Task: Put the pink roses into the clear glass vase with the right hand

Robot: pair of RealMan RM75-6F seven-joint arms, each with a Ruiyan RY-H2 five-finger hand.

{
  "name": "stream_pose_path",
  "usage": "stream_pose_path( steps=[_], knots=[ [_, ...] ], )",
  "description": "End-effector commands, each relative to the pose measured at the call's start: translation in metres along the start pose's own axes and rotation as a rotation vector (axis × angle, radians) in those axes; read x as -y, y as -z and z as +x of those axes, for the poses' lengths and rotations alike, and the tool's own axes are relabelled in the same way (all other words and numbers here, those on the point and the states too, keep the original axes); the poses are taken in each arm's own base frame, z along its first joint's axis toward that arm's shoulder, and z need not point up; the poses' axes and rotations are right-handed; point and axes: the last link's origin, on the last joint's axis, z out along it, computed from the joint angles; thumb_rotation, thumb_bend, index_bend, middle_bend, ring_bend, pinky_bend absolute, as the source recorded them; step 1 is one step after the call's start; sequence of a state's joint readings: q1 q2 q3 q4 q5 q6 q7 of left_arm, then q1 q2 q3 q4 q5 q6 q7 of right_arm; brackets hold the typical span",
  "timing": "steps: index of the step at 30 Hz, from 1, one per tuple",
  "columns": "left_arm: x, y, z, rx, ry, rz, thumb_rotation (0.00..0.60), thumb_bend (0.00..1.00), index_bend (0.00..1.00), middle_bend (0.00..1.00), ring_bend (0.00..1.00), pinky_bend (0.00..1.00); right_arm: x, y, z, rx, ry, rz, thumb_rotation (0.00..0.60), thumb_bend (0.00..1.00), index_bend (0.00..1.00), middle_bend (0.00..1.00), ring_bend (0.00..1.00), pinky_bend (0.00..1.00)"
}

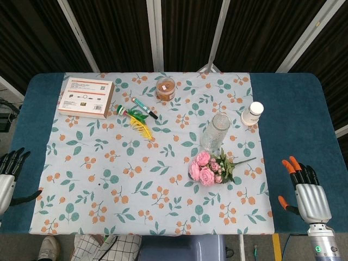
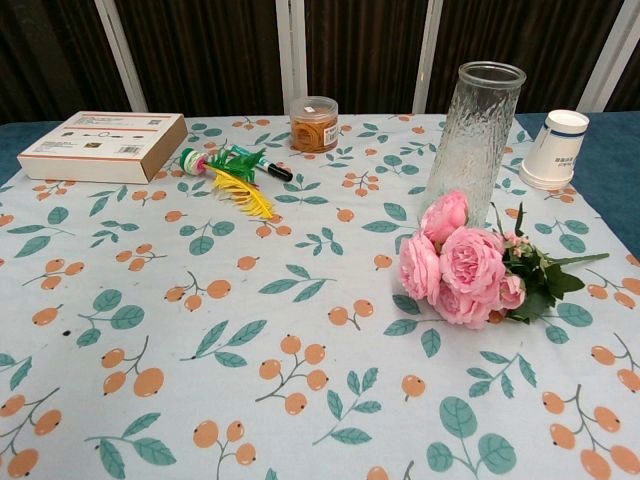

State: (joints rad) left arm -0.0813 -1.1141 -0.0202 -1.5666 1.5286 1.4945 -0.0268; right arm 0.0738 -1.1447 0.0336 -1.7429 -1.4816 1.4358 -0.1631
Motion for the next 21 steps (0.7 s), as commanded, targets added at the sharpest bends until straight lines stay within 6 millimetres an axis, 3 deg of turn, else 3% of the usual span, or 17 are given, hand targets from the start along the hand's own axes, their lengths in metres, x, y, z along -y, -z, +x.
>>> stream_pose_path(
  steps=[1, 21],
  knots=[
    [0.000, 0.000, 0.000, 0.001, 0.000, 0.000, 0.600, 0.00, 0.00, 0.00, 0.00, 0.00, 0.001, 0.001, 0.000, -0.002, -0.001, 0.006, 0.600, 0.31, 0.00, 0.00, 0.00, 0.00],
    [0.000, 0.000, 0.001, -0.010, 0.006, -0.004, 0.600, 0.00, 0.00, 0.00, 0.00, 0.00, 0.018, -0.005, 0.004, -0.100, 0.026, 0.038, 0.600, 0.28, 0.00, 0.00, 0.00, 0.00]
  ],
)
